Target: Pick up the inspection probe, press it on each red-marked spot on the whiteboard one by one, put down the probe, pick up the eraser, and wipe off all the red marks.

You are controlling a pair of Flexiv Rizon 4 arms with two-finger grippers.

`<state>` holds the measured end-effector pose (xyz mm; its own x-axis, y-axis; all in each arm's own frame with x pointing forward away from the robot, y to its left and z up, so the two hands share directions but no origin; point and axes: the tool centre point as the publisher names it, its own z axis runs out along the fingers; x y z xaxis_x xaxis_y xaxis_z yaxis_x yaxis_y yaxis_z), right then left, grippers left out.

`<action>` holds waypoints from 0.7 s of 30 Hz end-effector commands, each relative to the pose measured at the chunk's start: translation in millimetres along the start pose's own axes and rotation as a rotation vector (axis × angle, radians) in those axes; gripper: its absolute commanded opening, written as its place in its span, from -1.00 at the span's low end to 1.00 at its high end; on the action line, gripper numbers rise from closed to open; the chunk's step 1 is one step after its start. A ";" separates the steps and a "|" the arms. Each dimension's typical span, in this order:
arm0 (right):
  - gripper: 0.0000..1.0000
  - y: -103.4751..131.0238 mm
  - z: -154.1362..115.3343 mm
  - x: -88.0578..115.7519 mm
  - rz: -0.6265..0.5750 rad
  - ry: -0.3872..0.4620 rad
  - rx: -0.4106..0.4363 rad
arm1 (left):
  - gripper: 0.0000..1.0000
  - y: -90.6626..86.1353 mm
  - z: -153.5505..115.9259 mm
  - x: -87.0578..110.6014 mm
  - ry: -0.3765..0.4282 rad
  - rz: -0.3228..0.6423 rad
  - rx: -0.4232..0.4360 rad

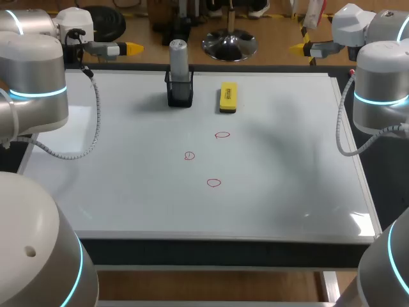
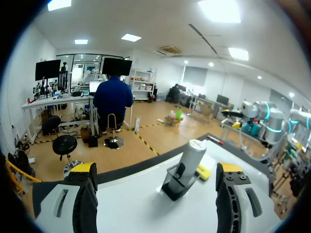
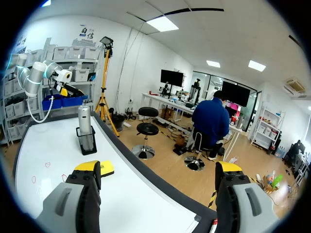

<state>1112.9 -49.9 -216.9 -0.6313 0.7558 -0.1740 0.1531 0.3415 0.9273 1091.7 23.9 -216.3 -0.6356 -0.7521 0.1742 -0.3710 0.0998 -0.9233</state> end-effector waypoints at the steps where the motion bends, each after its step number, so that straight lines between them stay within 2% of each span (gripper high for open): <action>1: 1.00 -0.4 0.1 -0.3 0.000 0.001 -0.001 | 1.00 0.2 0.2 0.4 -0.001 0.000 0.001; 16: 1.00 -0.4 0.1 -0.3 0.000 0.001 -0.001 | 1.00 0.2 0.2 0.4 -0.001 0.000 0.001; 21: 1.00 -0.4 0.1 -0.3 0.000 0.001 -0.001 | 1.00 -2.1 5.7 6.7 0.084 0.043 -0.008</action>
<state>1112.9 -50.0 -216.9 -0.6310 0.7561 -0.1739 0.1534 0.3413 0.9274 1087.9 11.2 -214.4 -0.6812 -0.7143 0.1605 -0.3482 0.1232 -0.9293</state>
